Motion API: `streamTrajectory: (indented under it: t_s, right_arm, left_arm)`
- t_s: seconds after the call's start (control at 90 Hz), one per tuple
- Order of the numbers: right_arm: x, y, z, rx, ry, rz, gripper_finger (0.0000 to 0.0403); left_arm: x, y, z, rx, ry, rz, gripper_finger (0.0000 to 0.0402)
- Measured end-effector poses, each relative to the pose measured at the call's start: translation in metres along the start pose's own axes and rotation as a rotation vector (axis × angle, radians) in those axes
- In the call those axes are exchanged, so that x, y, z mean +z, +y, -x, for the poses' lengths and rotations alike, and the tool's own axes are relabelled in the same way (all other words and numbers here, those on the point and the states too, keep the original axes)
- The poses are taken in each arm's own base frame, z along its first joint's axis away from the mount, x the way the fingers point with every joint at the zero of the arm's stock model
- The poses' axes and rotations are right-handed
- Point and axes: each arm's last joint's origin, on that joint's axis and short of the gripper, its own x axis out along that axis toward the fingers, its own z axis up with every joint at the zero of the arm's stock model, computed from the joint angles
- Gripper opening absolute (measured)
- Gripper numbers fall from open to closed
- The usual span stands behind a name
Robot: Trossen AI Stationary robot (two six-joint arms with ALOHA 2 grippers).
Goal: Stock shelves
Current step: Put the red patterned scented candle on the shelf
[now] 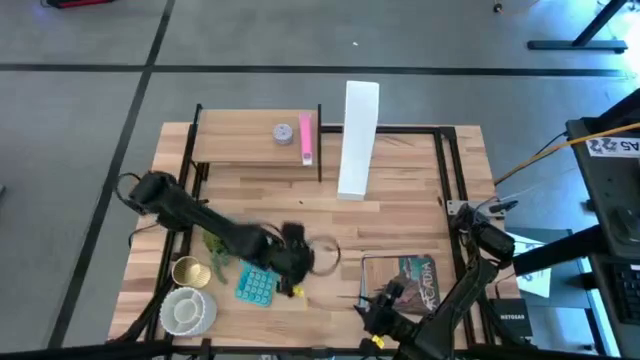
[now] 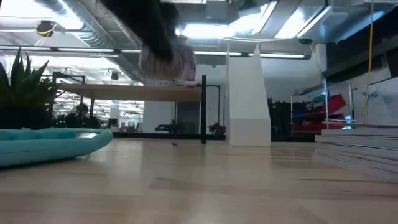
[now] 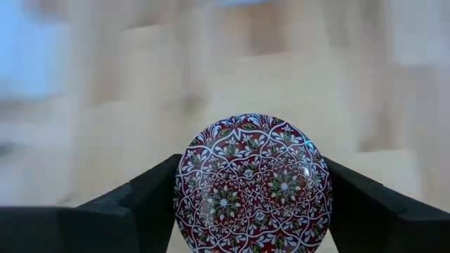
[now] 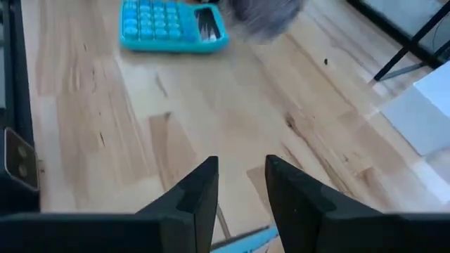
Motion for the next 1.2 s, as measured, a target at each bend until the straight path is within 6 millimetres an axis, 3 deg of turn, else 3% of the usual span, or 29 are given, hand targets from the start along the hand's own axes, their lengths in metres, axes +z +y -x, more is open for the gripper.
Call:
streamTrajectory:
  t_s: [0.1,0.189,0.333,0.456,0.667,0.867,1.2]
  right_arm:
    - [0.001,0.001,0.0,-0.001,-0.024,-0.008,0.0104]
    - [0.002,0.001,0.0,-0.001,-0.045,-0.013,0.0104]
    - [0.003,0.003,0.0,0.004,-0.077,-0.014,0.0104]
    - [0.003,0.003,0.0,0.007,-0.074,-0.016,0.0104]
    - [0.003,0.004,0.0,0.013,-0.061,-0.019,0.0104]
    - [0.003,0.004,0.0,0.014,-0.06,-0.019,0.0104]
    - [0.003,0.006,0.0,0.033,-0.044,-0.037,0.0104]
  left_arm:
    - [0.002,0.054,0.028,0.101,-0.02,0.153,0.0267]
    - [-0.001,0.104,0.04,0.185,-0.029,0.283,0.0267]
    - [-0.011,0.173,0.039,0.286,0.007,0.465,0.0267]
    - [-0.02,0.206,0.028,0.284,0.056,0.55,0.0267]
    - [-0.026,0.225,0.023,0.308,0.073,0.597,0.0276]
    - [-0.023,0.227,0.019,0.309,0.055,0.61,0.0292]
    - [-0.019,0.227,-0.009,0.387,0.085,0.603,0.0296]
